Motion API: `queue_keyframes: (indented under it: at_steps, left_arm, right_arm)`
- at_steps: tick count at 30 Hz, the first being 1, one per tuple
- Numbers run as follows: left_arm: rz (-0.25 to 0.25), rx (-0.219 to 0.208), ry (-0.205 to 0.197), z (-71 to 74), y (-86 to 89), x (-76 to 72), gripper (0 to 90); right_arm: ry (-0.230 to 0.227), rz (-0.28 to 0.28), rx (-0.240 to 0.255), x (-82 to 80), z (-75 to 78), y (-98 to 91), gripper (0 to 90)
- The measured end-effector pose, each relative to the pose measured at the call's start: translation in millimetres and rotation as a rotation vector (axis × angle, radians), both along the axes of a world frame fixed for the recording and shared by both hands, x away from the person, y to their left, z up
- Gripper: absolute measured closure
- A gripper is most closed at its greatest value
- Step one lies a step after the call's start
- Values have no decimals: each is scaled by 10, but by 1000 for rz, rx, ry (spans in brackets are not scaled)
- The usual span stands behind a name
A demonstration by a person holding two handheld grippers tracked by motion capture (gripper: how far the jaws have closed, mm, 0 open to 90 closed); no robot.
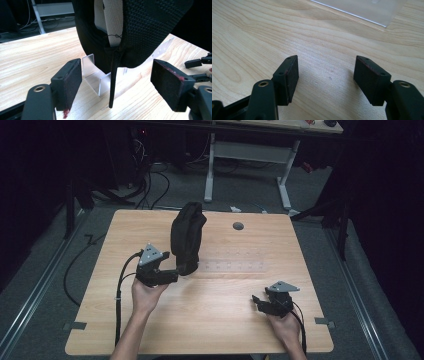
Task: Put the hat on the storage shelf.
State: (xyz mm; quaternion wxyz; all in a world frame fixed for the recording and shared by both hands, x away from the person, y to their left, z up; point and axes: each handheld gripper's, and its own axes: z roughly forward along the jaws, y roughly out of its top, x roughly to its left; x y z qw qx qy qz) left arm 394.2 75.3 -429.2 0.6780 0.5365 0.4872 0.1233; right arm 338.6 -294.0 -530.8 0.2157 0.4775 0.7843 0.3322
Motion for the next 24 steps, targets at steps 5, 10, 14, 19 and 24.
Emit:
queue_keyframes:
  at_steps: [5, 10, 14, 19, 24]
  left_arm:
    - [6, -13, 11, -11, 68, -34, 257]
    - [6, -16, 21, -27, 127, -63, 258]
    - [16, -19, 24, -32, 172, -85, 259]
    - [26, -28, 22, -32, 231, -120, 259]
    - [31, -30, 29, -49, 271, -147, 261]
  right_arm:
    - [0, 0, 0, 0, 0, 0, 369]
    - [0, 0, 0, 0, 0, 0, 369]
    - [1, -1, 1, 0, 0, 0, 369]
    - [1, -2, 1, 0, 0, 1, 369]
    - [1, -2, 1, 0, 0, 1, 369]
